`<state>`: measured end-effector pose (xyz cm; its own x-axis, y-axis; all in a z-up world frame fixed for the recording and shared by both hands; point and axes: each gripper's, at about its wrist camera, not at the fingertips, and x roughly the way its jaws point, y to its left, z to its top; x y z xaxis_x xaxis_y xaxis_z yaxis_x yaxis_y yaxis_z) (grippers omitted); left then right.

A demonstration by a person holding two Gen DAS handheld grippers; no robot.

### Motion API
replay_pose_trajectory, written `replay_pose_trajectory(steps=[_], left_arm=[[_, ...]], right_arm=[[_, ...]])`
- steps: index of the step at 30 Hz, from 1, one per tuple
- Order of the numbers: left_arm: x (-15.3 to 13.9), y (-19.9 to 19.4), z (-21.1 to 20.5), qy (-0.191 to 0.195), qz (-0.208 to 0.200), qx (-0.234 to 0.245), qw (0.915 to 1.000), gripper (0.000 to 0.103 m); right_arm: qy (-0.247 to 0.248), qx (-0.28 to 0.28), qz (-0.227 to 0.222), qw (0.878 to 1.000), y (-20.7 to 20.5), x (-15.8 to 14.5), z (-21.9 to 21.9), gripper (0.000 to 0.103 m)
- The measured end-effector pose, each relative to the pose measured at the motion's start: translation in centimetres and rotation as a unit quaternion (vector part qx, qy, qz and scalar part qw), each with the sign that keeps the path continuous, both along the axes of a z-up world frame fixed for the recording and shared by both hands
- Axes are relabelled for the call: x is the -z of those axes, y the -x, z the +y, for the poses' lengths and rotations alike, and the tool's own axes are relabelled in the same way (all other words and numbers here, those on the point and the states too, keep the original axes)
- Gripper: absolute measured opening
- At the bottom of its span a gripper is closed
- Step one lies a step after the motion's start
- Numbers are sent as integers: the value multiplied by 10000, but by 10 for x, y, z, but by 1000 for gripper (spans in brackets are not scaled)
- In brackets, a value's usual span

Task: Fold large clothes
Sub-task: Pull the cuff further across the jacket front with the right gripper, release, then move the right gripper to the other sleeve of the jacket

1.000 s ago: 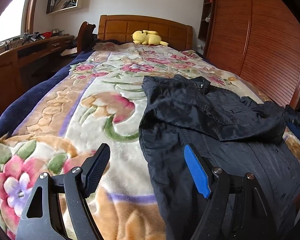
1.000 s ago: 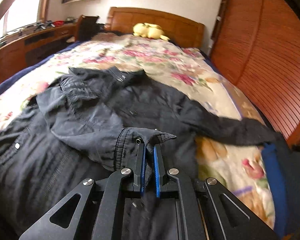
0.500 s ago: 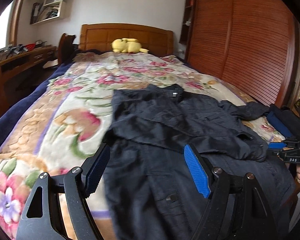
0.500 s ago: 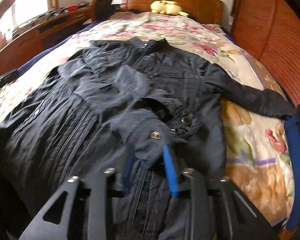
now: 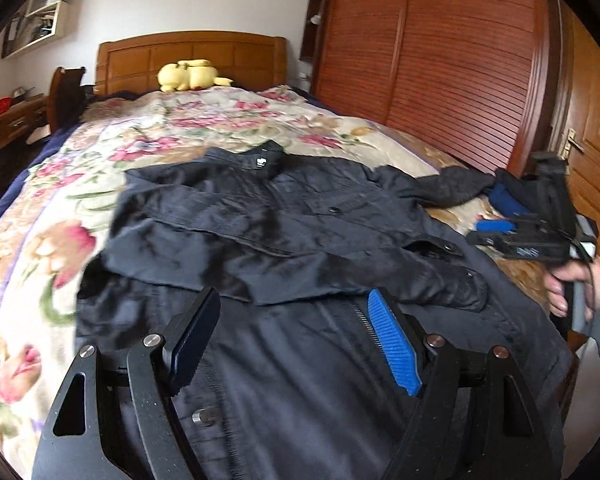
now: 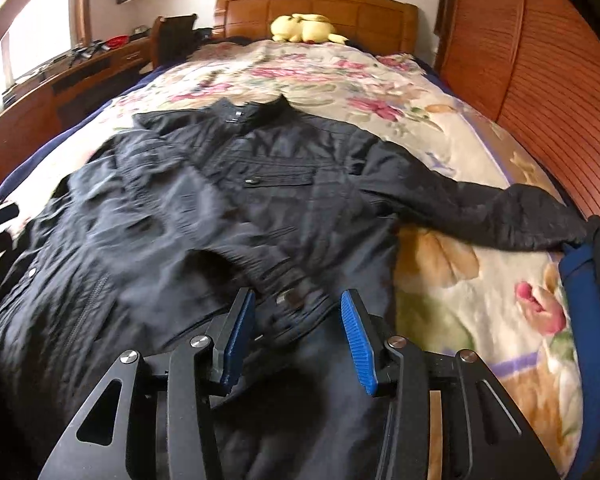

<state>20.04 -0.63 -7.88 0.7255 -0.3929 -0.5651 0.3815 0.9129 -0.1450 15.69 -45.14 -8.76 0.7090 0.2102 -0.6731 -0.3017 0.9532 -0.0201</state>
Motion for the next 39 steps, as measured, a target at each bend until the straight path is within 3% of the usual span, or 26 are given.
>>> replay_pose_trajectory(steps=[12,21,29,35,39], left_arm=[[16,-10,-22,-218,236,113,9994,77],[21,-13,-25,-239,312,107,9992,77],[22,-13,-26,-278,290,130,9991,77],[24,-12,-29,-366,277,129,9989,77],[27,-14,-30,-408,321,109,9986,77]], right_arm=[[-108,-107,546,9984,-52,56,4,46],[-211,-99,540,9983,-52,58,-1,47],[59,-2,166,9998,-33,8,-30,47],[411,870,-76,9953,-64,-31,-99,57],[332,1473,-20,9885,-92,-47,-146,58]])
